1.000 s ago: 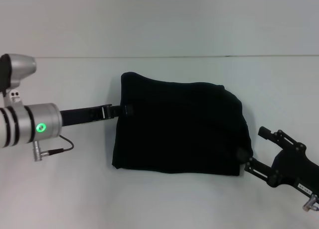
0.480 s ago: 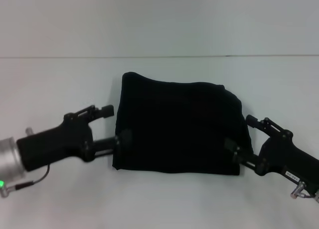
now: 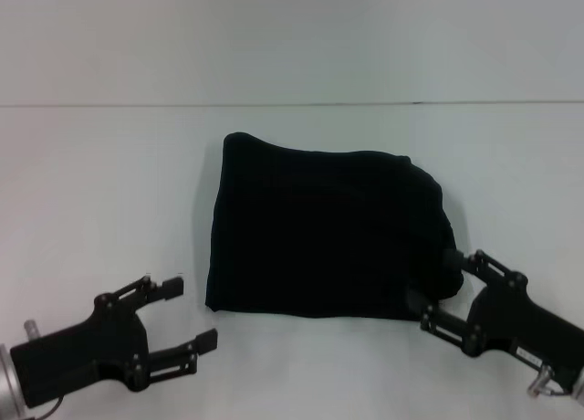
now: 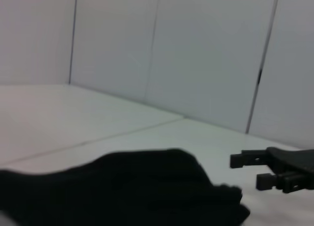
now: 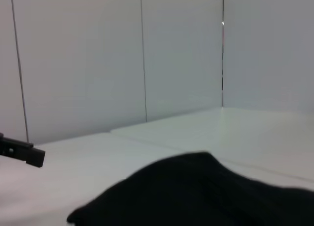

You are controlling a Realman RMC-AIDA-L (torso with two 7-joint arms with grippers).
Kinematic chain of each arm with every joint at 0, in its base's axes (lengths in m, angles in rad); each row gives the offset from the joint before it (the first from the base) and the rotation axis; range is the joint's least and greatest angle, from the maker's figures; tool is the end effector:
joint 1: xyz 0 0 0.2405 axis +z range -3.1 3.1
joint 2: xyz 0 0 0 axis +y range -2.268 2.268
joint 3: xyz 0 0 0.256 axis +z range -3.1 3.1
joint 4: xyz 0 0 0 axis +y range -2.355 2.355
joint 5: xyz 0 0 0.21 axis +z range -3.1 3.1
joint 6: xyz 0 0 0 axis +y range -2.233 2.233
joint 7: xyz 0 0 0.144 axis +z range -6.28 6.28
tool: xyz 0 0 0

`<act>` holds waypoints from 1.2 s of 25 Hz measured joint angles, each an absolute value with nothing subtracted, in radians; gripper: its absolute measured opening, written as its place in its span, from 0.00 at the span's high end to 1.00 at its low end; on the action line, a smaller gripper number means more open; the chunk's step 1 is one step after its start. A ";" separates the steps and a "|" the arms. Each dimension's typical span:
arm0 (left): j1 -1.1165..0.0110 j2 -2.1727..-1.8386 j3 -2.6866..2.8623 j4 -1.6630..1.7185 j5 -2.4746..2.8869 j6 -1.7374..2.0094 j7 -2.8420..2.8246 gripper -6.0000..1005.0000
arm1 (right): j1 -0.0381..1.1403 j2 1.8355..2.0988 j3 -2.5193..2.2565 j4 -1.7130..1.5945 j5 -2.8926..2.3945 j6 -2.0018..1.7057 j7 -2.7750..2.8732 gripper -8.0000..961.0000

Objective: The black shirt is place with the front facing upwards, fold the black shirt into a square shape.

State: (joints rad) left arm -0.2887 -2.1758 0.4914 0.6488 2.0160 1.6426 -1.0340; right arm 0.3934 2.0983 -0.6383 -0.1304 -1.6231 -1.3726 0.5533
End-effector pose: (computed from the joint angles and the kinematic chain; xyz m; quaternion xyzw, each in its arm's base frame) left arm -0.3156 0.2481 -0.0154 -0.9119 -0.2013 -0.2845 0.2168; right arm 0.3146 0.2685 -0.0640 -0.8850 0.1684 0.2951 0.3183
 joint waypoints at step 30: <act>-0.292 -2.172 0.456 0.596 2.046 1.637 -1.005 0.12 | 0.342 2.095 -0.634 -0.116 -1.615 -1.391 0.520 0.12</act>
